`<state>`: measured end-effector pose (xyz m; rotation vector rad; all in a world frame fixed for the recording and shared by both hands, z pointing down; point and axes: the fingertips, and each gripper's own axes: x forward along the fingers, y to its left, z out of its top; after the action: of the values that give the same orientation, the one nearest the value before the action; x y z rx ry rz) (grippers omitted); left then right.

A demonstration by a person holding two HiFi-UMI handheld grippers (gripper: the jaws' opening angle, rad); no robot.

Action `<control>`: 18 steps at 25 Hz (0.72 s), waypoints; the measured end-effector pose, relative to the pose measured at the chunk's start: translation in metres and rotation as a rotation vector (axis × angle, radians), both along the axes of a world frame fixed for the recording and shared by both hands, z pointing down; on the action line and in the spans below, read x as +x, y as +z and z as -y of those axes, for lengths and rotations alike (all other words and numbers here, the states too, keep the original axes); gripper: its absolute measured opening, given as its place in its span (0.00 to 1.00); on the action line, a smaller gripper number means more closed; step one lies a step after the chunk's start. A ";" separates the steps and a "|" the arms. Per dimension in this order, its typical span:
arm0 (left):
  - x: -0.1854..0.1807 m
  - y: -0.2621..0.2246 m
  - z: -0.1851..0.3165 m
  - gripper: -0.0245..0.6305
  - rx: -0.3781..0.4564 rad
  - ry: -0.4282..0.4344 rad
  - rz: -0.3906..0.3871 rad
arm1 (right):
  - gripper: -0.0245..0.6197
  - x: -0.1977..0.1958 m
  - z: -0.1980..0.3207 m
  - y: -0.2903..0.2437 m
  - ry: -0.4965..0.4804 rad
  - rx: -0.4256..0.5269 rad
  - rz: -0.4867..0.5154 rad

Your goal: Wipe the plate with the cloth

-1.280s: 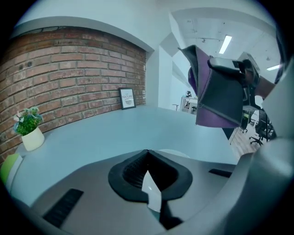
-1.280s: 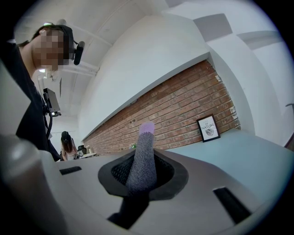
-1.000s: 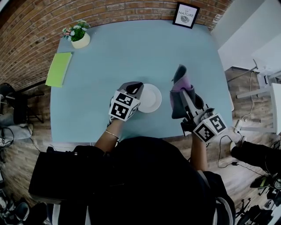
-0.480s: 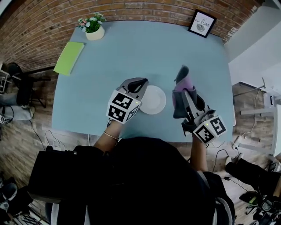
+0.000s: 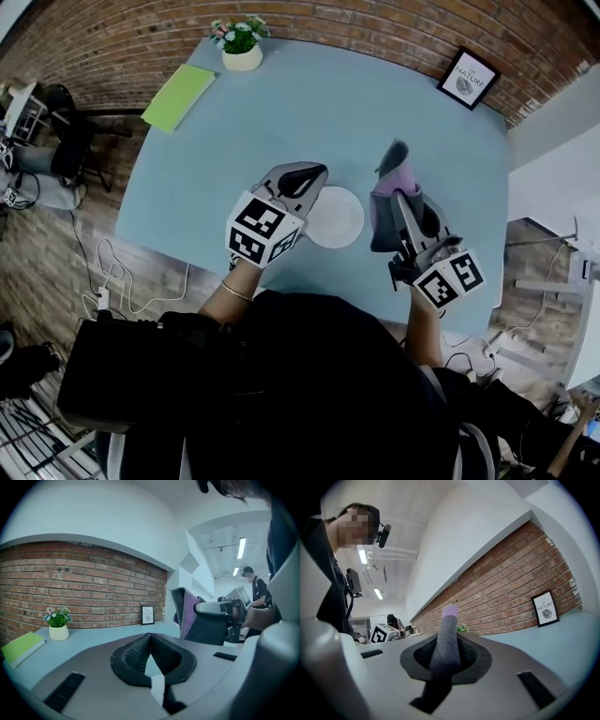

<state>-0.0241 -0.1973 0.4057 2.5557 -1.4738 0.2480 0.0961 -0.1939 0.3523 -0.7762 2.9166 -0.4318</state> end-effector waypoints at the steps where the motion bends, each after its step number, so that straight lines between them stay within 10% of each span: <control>1: 0.000 -0.001 -0.002 0.05 0.005 -0.007 -0.003 | 0.10 -0.003 0.000 0.000 -0.016 0.003 0.000; 18: 0.037 -0.015 -0.036 0.05 0.038 -0.074 0.005 | 0.10 0.027 -0.018 -0.001 -0.110 0.009 0.028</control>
<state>0.0125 -0.1608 0.3905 2.5247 -1.5864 0.2178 0.1234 -0.1763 0.3518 -0.6060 2.9423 -0.4351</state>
